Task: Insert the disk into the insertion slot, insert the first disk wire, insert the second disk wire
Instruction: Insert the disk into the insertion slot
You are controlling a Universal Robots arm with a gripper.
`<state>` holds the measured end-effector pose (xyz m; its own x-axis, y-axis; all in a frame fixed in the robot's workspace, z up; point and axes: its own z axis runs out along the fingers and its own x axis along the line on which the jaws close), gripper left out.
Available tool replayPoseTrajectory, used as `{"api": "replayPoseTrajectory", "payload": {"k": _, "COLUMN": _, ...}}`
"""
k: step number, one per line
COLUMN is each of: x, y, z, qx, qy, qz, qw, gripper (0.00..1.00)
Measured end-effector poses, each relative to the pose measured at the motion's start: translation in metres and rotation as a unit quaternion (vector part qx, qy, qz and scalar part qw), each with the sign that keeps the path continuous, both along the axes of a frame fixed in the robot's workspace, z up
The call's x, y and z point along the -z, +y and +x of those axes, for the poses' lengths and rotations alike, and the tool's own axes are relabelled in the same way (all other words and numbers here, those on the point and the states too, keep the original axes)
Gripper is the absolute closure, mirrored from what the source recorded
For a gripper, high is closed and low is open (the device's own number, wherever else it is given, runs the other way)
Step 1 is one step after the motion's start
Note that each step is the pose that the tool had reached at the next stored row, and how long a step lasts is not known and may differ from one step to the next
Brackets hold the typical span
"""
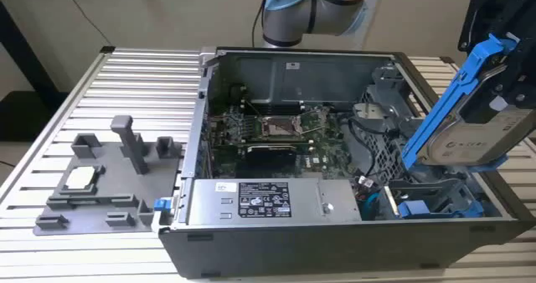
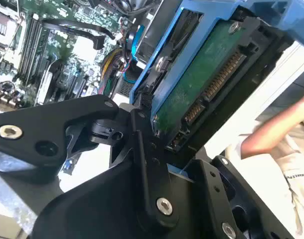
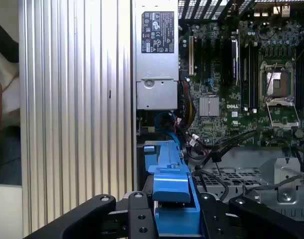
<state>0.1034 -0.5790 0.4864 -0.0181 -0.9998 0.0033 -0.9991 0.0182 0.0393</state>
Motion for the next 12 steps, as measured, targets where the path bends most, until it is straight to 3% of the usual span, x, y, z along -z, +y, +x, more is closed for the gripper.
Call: {"api": "replayPoseTrajectory", "payload": {"k": 12, "x": 0.0034, "y": 0.0000, "z": 0.0003, "qx": 0.000, "qy": 0.0000, "qz": 0.0000, "qw": 1.0000, "gripper": 0.67}}
